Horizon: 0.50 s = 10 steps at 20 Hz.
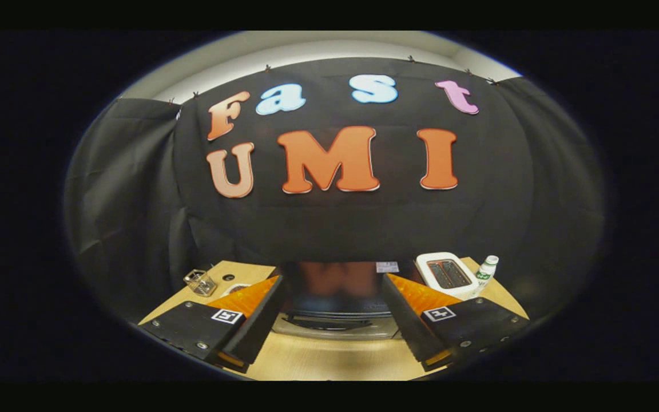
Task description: Open the toaster oven, put the food inside, and close the toaster oven door.
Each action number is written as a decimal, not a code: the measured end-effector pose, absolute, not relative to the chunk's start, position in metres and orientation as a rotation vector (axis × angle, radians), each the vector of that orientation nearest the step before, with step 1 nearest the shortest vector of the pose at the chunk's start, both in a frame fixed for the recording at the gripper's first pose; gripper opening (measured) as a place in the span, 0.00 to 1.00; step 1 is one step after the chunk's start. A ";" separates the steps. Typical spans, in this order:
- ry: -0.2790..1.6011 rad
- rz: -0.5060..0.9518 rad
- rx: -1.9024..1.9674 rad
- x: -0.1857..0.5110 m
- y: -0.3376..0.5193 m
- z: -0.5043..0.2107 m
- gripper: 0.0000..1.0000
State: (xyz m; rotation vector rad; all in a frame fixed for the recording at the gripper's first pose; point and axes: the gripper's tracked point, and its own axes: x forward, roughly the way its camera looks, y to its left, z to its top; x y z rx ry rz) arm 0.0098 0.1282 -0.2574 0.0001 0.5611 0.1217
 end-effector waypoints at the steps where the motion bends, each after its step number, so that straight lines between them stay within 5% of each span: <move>1: 0.594 0.119 -0.014 0.007 0.129 -0.272 0.99; 10: 0.792 0.060 -0.042 0.010 0.138 -0.345 0.99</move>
